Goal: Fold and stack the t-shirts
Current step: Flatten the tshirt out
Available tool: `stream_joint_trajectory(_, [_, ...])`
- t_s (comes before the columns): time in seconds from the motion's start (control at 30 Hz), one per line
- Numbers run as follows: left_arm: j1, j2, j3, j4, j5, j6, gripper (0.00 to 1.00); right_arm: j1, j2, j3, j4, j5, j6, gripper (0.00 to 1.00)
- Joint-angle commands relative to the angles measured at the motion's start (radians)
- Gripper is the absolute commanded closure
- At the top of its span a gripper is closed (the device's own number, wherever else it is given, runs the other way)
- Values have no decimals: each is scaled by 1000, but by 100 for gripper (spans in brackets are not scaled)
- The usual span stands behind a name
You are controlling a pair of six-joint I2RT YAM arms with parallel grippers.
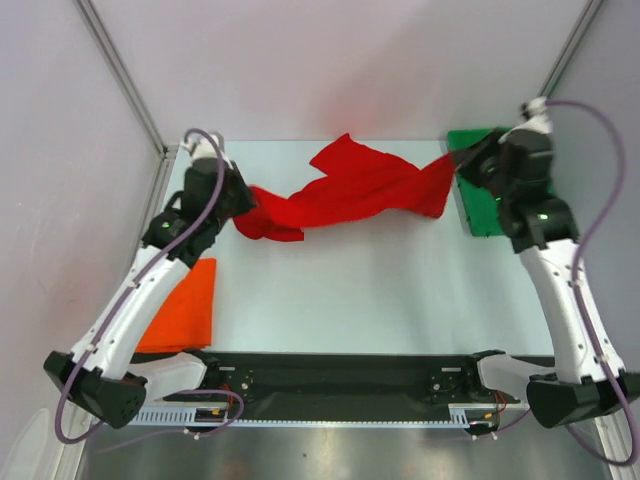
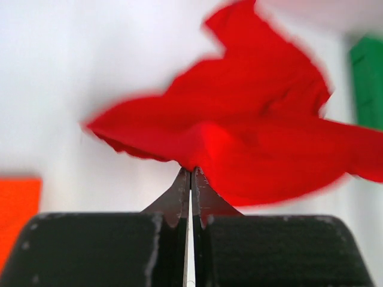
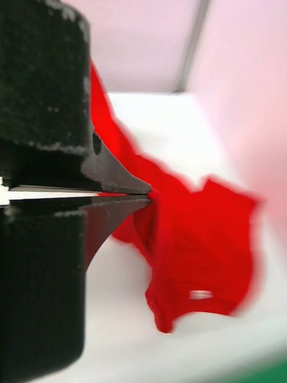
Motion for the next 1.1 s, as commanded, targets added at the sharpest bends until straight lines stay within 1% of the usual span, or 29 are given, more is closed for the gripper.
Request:
stream_joint_trajectory(0.0, [7,-34,221,2,-111,152,99,-100,-53,225,13,8,-192,100])
stream_joint_trajectory(0.03, [7,-37,264,3,-128,161,100,-101,-58,272,17,25,-261,100])
stream_joint_trajectory(0.07, [7,-52,342,2,-134,181,100,-101,-61,312,22,28,-286,100])
stream_joint_trajectory(0.13, [7,-75,430,20,-140,196,100,-99,-81,401,72,10,-339,100])
stream_joint_trajectory(0.27, [7,-178,473,106,-94,196,100,-58,-96,577,83,19,-418,100])
stream_joint_trajectory(0.33, [7,-247,484,141,-76,189,100,-26,-128,610,123,33,-442,100])
stream_joint_trajectory(0.37, [7,-270,487,152,-56,184,100,-17,-179,614,150,36,-462,100])
stream_joint_trajectory(0.4, [7,-309,489,166,-48,184,99,-10,-203,612,208,28,-467,100])
stream_joint_trajectory(0.5, [7,-371,509,183,2,193,99,-3,-282,618,285,4,-476,100])
stream_joint_trajectory(0.6, [7,-389,538,181,67,196,100,3,-314,650,298,-6,-481,100])
stream_joint_trajectory(0.73, [7,-385,552,172,75,182,100,22,-305,693,292,3,-498,100])
stream_joint_trajectory(0.83, [7,-359,545,160,43,202,100,46,-262,691,290,39,-534,100])
stream_joint_trajectory(0.9, [7,-324,541,153,20,218,100,71,-242,659,304,75,-562,100])
stream_joint_trajectory(0.93, [7,-310,529,152,-14,224,100,77,-227,591,319,88,-592,100])
stream_joint_trajectory(1.0, [7,-262,522,132,-69,231,100,85,-213,518,362,132,-606,100])
stream_joint_trajectory(1.03, [7,-247,500,132,-117,239,100,85,-204,428,382,140,-614,100])
stream_joint_trajectory(1.07, [7,-229,483,141,-138,257,100,83,-195,394,413,158,-613,100])
